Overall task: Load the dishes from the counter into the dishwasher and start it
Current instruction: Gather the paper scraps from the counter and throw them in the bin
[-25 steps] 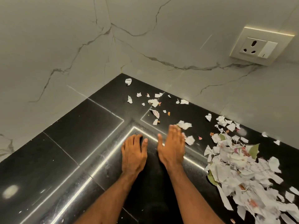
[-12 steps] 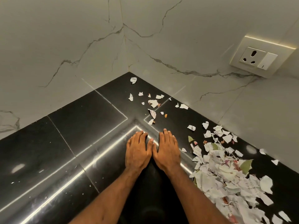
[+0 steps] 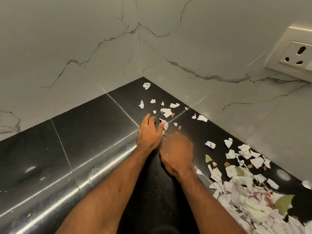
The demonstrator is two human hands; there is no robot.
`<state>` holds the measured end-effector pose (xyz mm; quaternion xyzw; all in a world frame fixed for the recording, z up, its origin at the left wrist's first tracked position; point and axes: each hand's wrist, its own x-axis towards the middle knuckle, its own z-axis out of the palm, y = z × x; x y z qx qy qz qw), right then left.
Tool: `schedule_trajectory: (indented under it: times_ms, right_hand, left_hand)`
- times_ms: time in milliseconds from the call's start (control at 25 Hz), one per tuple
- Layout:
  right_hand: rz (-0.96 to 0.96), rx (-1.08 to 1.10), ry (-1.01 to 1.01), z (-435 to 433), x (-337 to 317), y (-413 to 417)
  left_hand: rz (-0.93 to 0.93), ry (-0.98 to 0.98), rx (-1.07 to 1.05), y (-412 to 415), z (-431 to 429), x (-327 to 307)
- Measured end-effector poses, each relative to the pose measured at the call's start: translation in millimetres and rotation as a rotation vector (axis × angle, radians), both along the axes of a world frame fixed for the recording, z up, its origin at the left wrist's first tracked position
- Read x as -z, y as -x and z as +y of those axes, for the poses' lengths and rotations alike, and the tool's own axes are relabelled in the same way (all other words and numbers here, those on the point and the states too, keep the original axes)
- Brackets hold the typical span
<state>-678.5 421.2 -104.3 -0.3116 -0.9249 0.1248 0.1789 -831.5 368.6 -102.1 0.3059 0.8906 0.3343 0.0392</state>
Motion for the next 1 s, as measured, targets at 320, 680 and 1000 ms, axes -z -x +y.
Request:
schedule_trajectory:
  times_ms: [320,680,1000]
  right_hand:
    - [0.004,-0.022,-0.007,1.7,3.3,-0.1]
    - [0.149,0.129,-0.028,-1.9,-7.0,-3.9]
    - [0.023,-0.176,-0.066,4.1,3.9,11.9]
  left_hand:
    - [-0.051,0.211,-0.092,81.8,38.8,-11.7]
    - [-0.459,-0.376,0.188,-44.8,4.3,-17.0]
    - [-0.339,-0.542,-0.049,-55.2,-13.3,-19.8]
